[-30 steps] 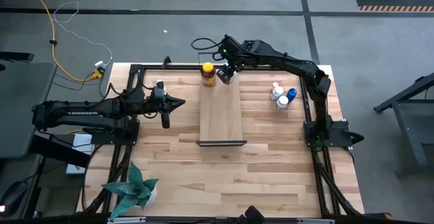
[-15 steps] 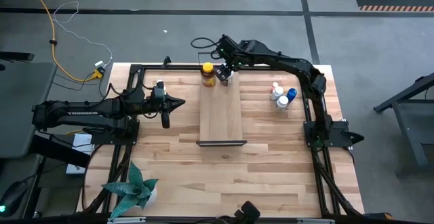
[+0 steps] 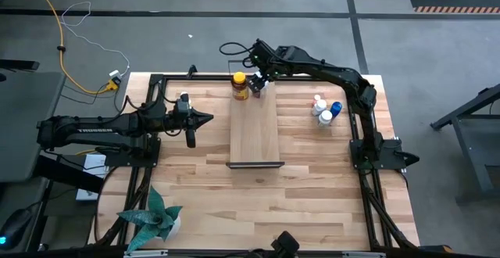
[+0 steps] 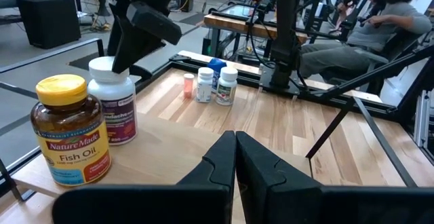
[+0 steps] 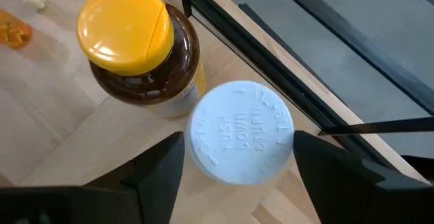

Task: Pick and place medicine bottles onto shelf by color
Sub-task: Put the white and purple medicine bottle on the shelf, then put the big orange medicine bottle on the shelf

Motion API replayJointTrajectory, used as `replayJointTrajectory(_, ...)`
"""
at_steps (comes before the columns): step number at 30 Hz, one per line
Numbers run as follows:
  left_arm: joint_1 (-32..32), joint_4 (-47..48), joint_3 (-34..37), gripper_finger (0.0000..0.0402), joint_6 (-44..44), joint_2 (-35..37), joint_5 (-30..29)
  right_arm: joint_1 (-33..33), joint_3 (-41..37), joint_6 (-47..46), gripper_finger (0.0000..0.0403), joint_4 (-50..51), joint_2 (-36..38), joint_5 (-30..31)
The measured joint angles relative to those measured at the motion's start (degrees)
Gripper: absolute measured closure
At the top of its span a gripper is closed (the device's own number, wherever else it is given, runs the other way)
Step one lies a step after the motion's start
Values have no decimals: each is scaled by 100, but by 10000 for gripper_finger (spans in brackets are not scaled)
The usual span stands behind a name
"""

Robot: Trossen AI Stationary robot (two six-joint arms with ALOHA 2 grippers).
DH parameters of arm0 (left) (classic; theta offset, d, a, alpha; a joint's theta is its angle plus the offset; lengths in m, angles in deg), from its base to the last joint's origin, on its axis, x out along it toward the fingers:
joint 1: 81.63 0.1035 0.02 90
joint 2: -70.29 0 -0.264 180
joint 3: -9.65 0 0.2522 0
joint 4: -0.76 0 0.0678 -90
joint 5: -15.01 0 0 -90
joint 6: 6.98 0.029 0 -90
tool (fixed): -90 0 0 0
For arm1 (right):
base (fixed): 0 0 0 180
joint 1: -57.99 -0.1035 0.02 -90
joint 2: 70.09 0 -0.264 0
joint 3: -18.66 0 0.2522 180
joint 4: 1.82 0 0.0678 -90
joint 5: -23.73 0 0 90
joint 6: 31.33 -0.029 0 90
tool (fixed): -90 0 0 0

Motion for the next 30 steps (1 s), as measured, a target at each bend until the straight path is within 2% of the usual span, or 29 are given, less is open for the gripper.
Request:
replayJointTrajectory(8,-1,-2,0,401,0,-1,0,0,0,207,125,50,132,1)
replayJointTrajectory(13,-1,0,0,401,0,0,2,-121,0,589,124,662,484,116)
replayJointTrajectory(18,-1,2,0,401,-2,-1,76,-650,0,736,124,1549,878,758)
replayJointTrajectory(24,-58,29,0,401,-2,69,428,-1520,0,547,123,2024,1263,1472)
replayJointTrajectory(27,-202,211,0,401,-2,203,424,-1931,-452,297,123,1956,1623,1823)
replayJointTrajectory(30,-372,362,2,401,-2,429,307,-2264,-1700,-51,123,1490,2341,2044)
